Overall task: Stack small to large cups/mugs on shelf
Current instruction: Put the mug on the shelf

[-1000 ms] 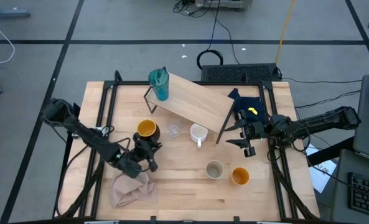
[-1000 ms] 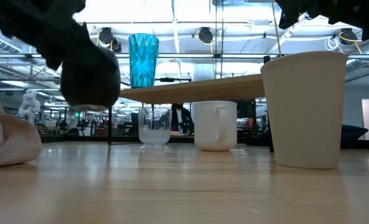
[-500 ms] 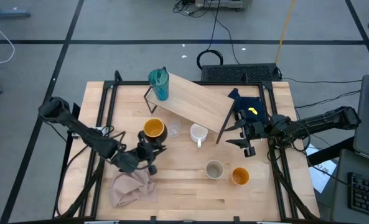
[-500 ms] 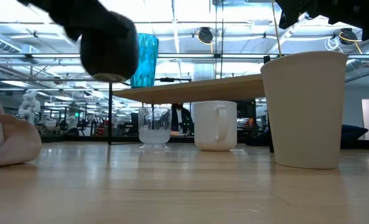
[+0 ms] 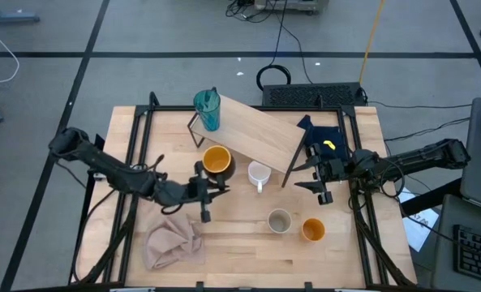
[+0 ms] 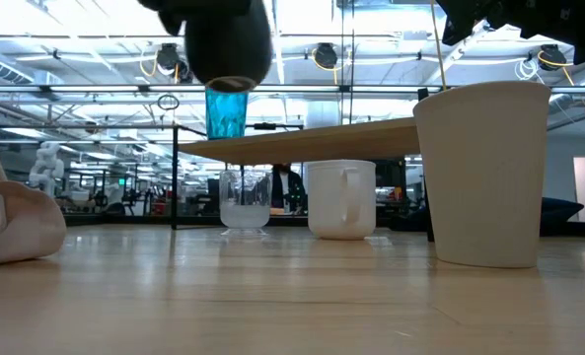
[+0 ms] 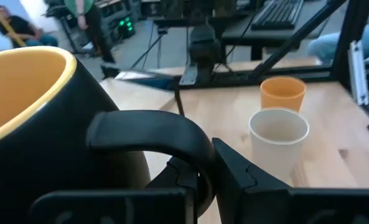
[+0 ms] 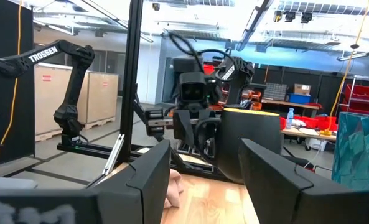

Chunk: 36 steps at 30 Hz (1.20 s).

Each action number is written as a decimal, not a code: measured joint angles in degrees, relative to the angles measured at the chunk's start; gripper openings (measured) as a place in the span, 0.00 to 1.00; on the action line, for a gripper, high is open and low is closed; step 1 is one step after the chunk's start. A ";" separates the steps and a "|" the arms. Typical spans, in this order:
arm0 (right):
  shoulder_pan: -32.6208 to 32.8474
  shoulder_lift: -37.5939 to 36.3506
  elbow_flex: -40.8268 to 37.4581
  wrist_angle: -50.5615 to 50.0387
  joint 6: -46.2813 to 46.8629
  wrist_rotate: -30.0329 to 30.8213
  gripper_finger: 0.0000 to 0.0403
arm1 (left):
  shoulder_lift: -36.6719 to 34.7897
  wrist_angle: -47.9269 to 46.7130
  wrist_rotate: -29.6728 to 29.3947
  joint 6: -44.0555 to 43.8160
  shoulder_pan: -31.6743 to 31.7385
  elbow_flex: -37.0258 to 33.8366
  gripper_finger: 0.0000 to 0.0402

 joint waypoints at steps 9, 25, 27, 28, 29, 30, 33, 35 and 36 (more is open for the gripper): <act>0.00 0.00 0.00 -0.63 0.00 0.00 0.45 | 0.04 1.16 11.70 4.60 9.87 -0.02 0.06; 0.00 0.00 0.00 -0.66 -0.22 0.00 0.45 | 0.04 2.26 30.64 6.54 25.00 -0.02 0.06; 0.00 0.00 0.00 -0.66 -0.34 0.00 0.45 | 0.04 2.48 31.82 6.67 26.18 -0.04 0.06; 0.00 0.00 0.00 -0.66 -0.52 0.00 0.45 | 0.04 2.51 32.28 6.92 26.71 -0.04 0.06; 0.00 0.00 0.00 -0.66 -0.77 0.00 0.45 | 0.04 2.68 33.05 7.11 27.25 -0.04 0.06; 0.00 0.00 0.00 -0.66 -1.13 0.00 0.45 | 0.04 3.04 34.08 7.17 27.82 -0.04 0.06; 0.00 0.00 0.00 -0.60 -1.53 0.00 0.45 | 0.63 4.00 36.87 7.20 29.33 -0.04 0.06; 0.00 0.00 0.00 -0.59 -1.55 0.00 0.45 | 1.03 4.04 38.13 7.26 30.03 -0.04 0.06; 0.00 -0.02 0.00 -0.59 -1.55 0.00 0.45 | 1.03 3.75 38.77 7.31 30.47 -0.11 0.06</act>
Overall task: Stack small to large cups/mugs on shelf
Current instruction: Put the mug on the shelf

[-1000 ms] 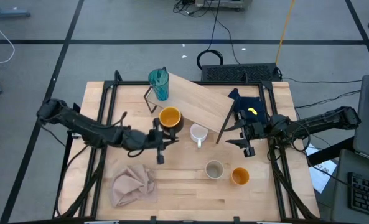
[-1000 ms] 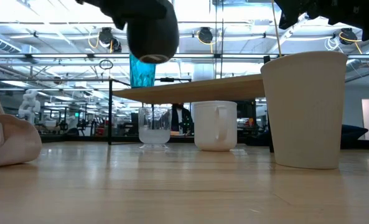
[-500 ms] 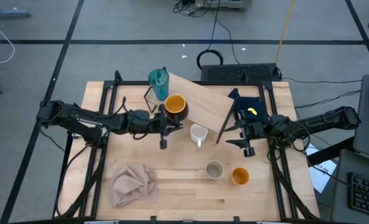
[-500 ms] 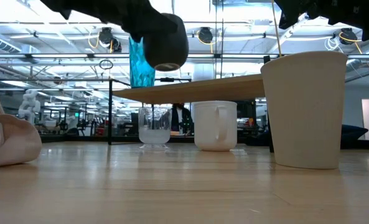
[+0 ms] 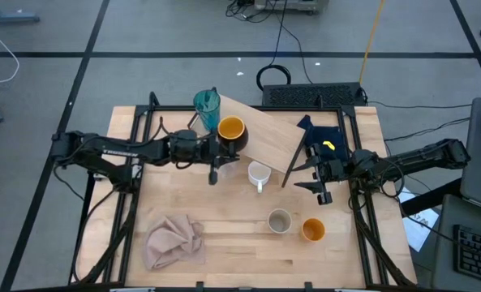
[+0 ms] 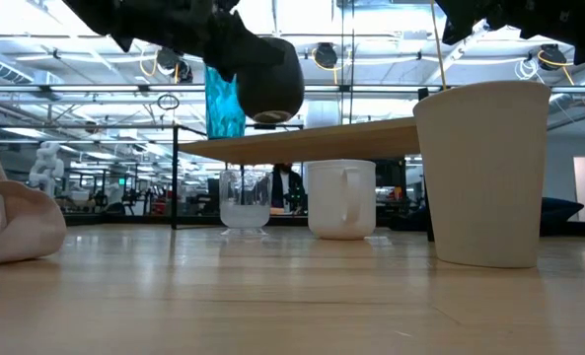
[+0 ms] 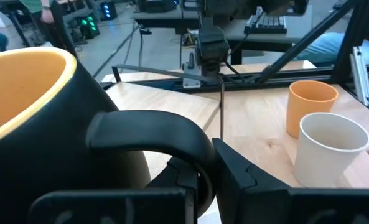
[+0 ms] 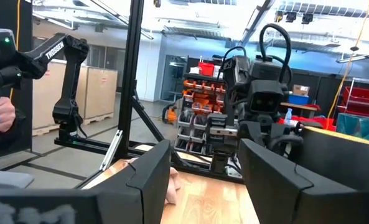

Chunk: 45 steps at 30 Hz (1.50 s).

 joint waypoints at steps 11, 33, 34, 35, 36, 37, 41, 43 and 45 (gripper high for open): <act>0.00 -0.13 0.00 0.22 -0.15 0.00 0.45 | 5.75 4.72 3.48 0.55 2.25 0.01 0.06; 0.00 -0.22 0.00 0.21 -0.15 0.00 0.45 | 6.33 4.82 1.57 0.76 2.84 0.11 0.26; 0.00 -0.22 0.00 0.21 -0.14 0.00 0.45 | 6.33 4.82 1.54 0.62 2.95 0.11 0.28; 0.00 -0.22 0.00 0.21 -0.05 0.00 0.45 | 6.33 4.80 1.56 0.33 3.12 0.11 0.29; 0.00 -0.20 0.00 0.20 0.00 0.00 0.45 | 6.33 4.80 1.59 0.24 3.24 0.11 0.29; 0.00 -0.22 0.00 0.19 0.00 0.00 0.45 | 6.33 4.78 1.60 0.16 3.33 0.11 0.30; 0.00 -0.22 0.00 0.17 0.00 0.00 0.45 | 6.33 4.73 1.61 0.23 3.40 0.11 0.31; 0.00 -0.20 0.00 0.16 0.00 0.00 0.45 | 6.33 4.69 1.79 0.25 3.40 0.11 0.31; 0.00 -0.20 0.00 0.15 0.00 -0.01 0.45 | 6.33 4.63 2.23 0.27 3.46 0.11 0.31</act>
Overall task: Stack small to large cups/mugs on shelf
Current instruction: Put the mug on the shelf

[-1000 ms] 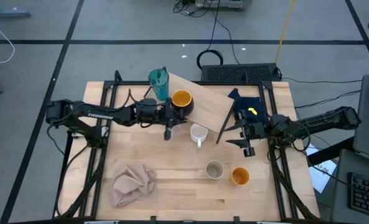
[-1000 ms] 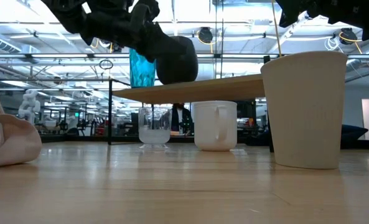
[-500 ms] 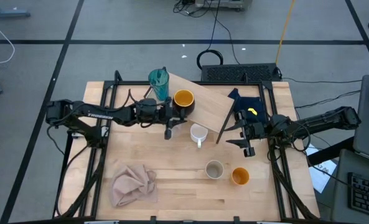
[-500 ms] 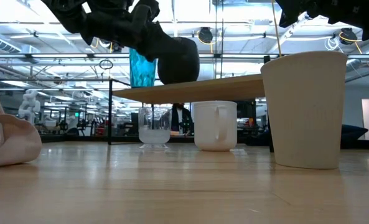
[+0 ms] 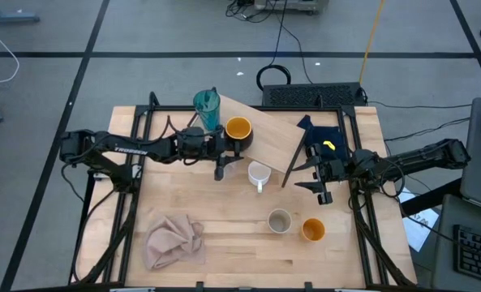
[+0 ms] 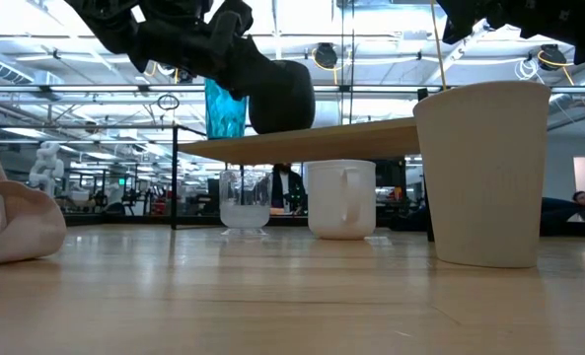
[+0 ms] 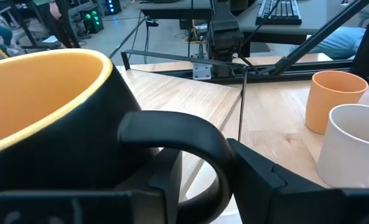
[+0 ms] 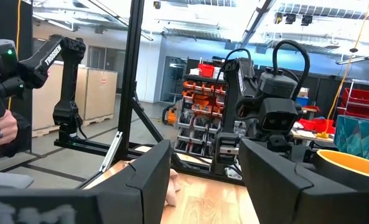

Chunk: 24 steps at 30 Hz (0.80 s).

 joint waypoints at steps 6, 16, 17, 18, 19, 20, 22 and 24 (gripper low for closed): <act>0.00 0.00 0.00 -0.01 0.01 0.00 0.45 | -0.20 0.01 1.11 0.18 0.00 0.00 0.31; 0.00 0.00 0.00 -0.46 0.04 -0.01 0.45 | -0.20 -0.40 1.81 -0.39 0.68 0.00 0.31; 0.00 0.00 0.00 -0.46 0.04 -0.01 0.45 | -0.22 -0.72 1.79 -0.35 0.70 0.00 0.31; 0.00 0.00 0.00 -0.46 0.04 -0.01 0.45 | -0.22 -1.23 1.79 -0.23 0.70 0.00 0.31; 0.00 0.00 0.00 -0.48 0.04 -0.01 0.45 | -0.22 -1.82 1.75 -0.16 0.74 0.00 0.31; 0.00 0.00 0.00 -0.58 0.04 -0.01 0.45 | -0.22 -2.43 1.75 -0.17 0.75 0.00 0.31; 0.00 0.00 0.00 -0.73 0.04 -0.01 0.45 | -0.22 -3.22 1.81 -0.15 0.75 -0.02 0.31; 0.00 0.00 0.00 -0.81 0.01 -0.01 0.45 | -0.22 -3.74 1.83 -0.15 0.75 -0.02 0.31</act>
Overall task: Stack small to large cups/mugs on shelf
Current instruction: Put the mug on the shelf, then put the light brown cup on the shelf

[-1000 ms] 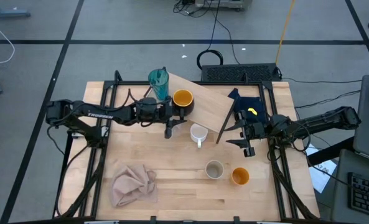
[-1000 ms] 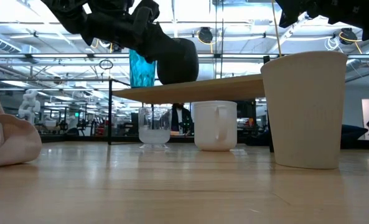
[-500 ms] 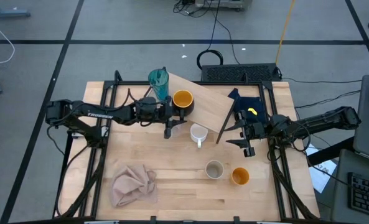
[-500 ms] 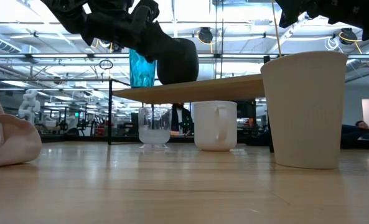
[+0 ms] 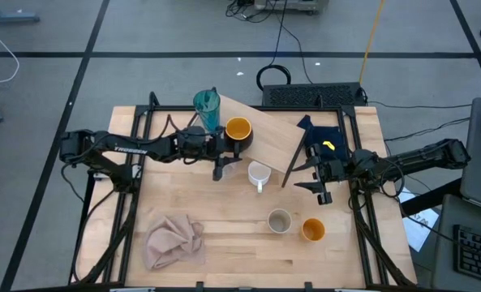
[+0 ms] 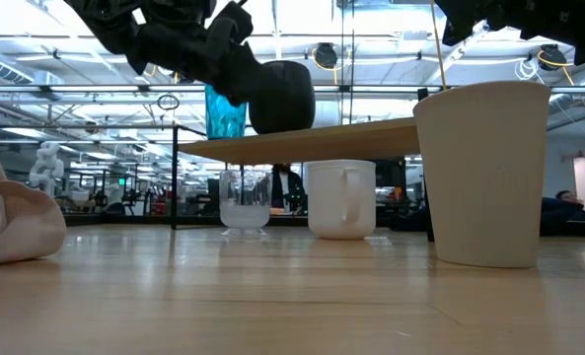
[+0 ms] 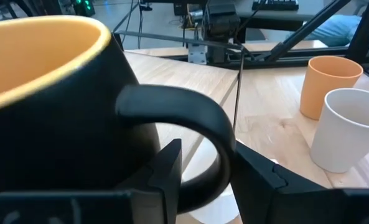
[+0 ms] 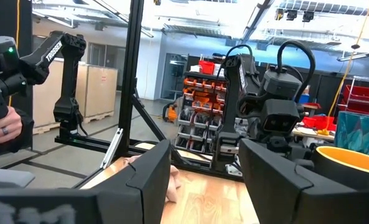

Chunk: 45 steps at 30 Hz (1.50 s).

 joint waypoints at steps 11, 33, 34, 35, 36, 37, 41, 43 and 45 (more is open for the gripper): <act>0.00 0.00 0.00 -0.02 0.01 0.00 0.45 | -3.44 -3.44 0.00 1.75 -0.04 -0.02 0.31; 0.00 0.00 0.00 -0.02 -1.97 0.01 0.45 | -16.26 -21.76 -4.91 -0.75 -3.14 -0.03 0.31; 0.01 0.00 0.00 -0.01 -2.75 0.01 0.45 | -18.27 -23.16 -5.16 -1.45 -4.09 -0.02 0.31; 0.00 0.00 0.00 -0.02 -3.47 0.01 0.45 | -20.22 -24.96 -5.44 -2.03 -5.14 -0.02 0.31; 0.00 0.00 0.00 0.00 -4.06 0.01 0.45 | -22.29 -26.65 -5.84 -2.82 -6.29 -0.02 0.31; 0.00 0.00 0.00 0.02 -4.38 0.02 0.45 | -24.39 -28.35 -6.80 -3.30 -7.70 -0.02 0.31; 0.00 -0.01 0.00 0.01 -4.47 0.02 0.45 | -32.88 -31.52 -15.59 -6.07 -14.68 -3.53 0.31; 0.00 -0.02 0.00 0.00 -4.47 0.02 0.45 | -37.37 -31.67 -20.41 -7.68 -18.36 -7.10 0.31; 0.02 0.00 0.00 0.02 -4.47 0.02 0.45 | -42.13 -31.61 -25.11 -10.79 -21.78 -10.96 0.31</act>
